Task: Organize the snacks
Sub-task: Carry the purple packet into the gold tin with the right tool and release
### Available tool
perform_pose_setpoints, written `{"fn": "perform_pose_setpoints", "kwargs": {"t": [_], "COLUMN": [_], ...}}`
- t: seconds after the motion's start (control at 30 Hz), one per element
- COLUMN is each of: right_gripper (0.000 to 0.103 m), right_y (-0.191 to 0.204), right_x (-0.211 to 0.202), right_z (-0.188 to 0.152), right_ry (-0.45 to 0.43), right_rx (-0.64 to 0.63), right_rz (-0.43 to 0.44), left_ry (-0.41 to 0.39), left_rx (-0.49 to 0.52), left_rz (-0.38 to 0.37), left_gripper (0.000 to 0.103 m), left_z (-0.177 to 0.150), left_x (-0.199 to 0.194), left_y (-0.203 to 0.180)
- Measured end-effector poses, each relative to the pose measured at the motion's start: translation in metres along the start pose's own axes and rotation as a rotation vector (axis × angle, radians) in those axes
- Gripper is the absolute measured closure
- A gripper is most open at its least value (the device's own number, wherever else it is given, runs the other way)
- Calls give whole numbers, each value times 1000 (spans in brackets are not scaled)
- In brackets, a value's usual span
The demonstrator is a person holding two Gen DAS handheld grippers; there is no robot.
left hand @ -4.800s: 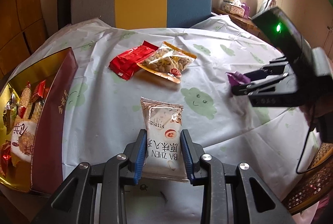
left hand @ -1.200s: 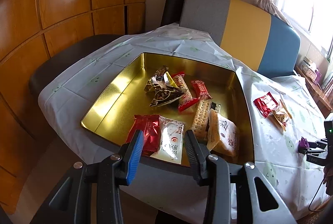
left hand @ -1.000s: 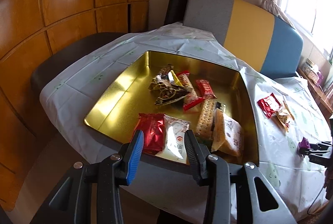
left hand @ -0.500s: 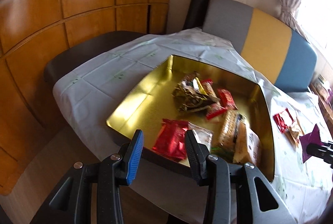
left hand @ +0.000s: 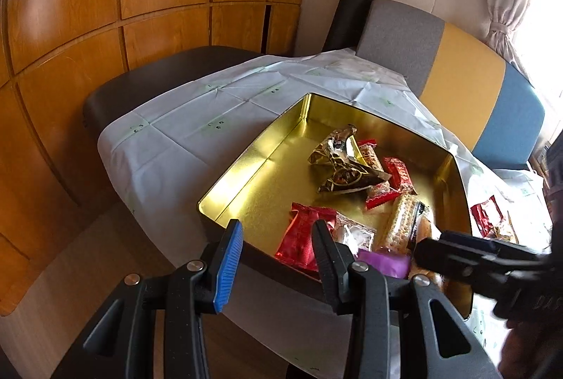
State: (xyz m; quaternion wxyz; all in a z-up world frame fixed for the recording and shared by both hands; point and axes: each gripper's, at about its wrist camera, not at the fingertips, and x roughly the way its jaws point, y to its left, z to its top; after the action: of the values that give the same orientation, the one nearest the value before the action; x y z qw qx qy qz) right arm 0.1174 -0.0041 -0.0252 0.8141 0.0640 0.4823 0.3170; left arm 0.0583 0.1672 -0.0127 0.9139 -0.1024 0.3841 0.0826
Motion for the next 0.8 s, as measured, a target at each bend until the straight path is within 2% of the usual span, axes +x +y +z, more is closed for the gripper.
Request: {"fn": "perform_pose_setpoints", "kwargs": {"t": [0.07, 0.17, 0.37, 0.53, 0.8], "right_gripper": [28, 29, 29, 29, 29], "right_y": [0, -1, -6, -5, -2], "right_x": [5, 8, -5, -13, -35], "right_z": [-4, -9, -12, -16, -20], "right_ry": [16, 24, 0, -16, -94], "right_rx": [-22, -42, -10, -28, -43], "right_rz": [-53, -78, -51, -63, -100], "left_ry": [2, 8, 1, 4, -6], "left_rx": [1, 5, 20, 28, 33], "left_rz": [0, -1, 0, -8, -15], "left_gripper": [62, 62, 62, 62, 62], "left_z": [-1, -2, -4, -5, -4], "left_x": [1, 2, 0, -1, -4], "left_y": [-1, -4, -8, -11, -12]}}
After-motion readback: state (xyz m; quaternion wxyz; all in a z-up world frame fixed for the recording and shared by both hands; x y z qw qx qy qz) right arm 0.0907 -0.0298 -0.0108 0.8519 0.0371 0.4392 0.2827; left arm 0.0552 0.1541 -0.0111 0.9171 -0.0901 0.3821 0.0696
